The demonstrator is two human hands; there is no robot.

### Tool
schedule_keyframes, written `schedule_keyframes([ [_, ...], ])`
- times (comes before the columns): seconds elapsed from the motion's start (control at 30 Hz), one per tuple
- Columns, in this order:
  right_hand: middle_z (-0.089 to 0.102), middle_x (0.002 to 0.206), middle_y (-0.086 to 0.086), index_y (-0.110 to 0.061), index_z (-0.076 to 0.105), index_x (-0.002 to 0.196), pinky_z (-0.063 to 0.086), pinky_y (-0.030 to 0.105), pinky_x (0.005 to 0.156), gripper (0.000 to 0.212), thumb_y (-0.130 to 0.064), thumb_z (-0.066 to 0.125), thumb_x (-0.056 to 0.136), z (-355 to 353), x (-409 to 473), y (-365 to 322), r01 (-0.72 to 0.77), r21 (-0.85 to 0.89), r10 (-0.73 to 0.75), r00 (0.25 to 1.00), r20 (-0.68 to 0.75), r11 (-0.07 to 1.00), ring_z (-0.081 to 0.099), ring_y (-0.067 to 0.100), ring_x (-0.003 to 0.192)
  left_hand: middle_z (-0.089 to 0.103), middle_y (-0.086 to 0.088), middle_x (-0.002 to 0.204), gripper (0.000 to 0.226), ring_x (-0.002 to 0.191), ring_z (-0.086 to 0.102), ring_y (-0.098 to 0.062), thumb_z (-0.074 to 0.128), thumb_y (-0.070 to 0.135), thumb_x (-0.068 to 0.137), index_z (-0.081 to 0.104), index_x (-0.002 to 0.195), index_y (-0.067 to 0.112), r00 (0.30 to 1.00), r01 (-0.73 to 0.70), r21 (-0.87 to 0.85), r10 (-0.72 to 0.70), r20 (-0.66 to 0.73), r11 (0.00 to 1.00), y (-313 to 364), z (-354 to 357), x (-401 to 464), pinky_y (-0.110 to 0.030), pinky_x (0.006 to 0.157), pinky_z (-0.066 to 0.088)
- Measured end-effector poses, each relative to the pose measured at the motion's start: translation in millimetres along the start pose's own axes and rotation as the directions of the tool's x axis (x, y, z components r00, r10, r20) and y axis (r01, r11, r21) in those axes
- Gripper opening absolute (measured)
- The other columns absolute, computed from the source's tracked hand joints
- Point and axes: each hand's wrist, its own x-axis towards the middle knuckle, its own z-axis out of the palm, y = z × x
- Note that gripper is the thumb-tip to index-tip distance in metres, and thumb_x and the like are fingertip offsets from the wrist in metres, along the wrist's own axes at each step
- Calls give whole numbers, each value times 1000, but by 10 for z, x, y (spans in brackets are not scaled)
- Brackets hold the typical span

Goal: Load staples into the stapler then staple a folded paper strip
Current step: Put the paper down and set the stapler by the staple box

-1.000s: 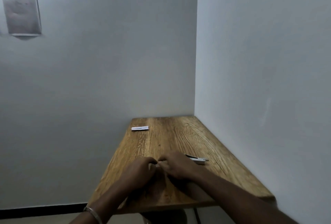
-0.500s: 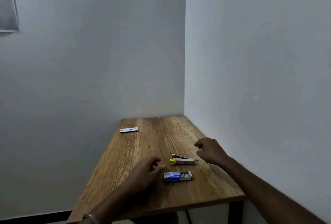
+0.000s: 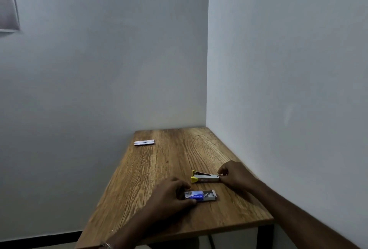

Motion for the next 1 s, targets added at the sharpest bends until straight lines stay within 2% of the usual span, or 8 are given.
schedule_keyframes([
  [0.13,72,106,1,-14,75,102,37,10,58,14,-15,69,90,20,-10,27,16,6,-16,1000,-23,1000,59,6,84,55,19,118,51,105,48,1,58,70,77,63,116,38,1000,-11,15,11,1,1000,12,-9,-1,-26,92,46],
  [0.23,72,102,2,-14,73,98,39,11,59,9,-15,68,90,17,-29,50,27,16,-27,999,-29,999,60,6,82,56,18,117,44,103,49,0,62,63,81,65,115,36,1000,-10,16,10,-8,1000,25,-20,-4,-26,90,48],
  [0.5,73,106,2,-12,74,105,47,14,75,15,-15,70,91,-96,-61,-23,89,152,-64,985,-160,984,64,10,91,57,16,109,32,95,54,-2,68,52,82,65,107,33,998,17,-32,-19,-59,999,38,-13,-25,-27,85,53],
  [0.63,69,109,-10,-17,74,115,46,13,78,22,-19,65,94,-78,-125,-216,185,231,-151,976,-158,955,64,5,97,59,15,104,30,91,55,-3,69,51,82,66,104,31,994,32,-24,-34,-104,999,38,-14,-42,-28,82,54],
  [0.8,74,106,-5,-17,76,109,46,8,69,20,-23,70,91,113,-208,-420,267,254,-258,964,-71,930,63,-4,87,59,15,102,33,88,55,-2,68,53,82,67,104,29,992,22,-1,-22,-122,1000,38,-18,-50,-23,77,52],
  [0.9,72,95,-13,-21,78,101,43,7,63,15,-26,73,88,216,-235,-437,296,214,-288,955,-69,931,62,-7,80,60,13,102,34,88,54,-1,68,53,82,68,105,28,991,20,9,-18,-132,1000,35,-9,-54,-24,77,52],
  [1.0,60,85,-20,-23,79,97,41,9,61,13,-28,74,86,247,-243,-416,299,182,-292,954,-69,937,58,-6,80,59,13,103,34,88,54,-1,69,52,82,67,105,28,992,19,7,-18,-128,1000,28,-5,-50,-24,78,53],
])
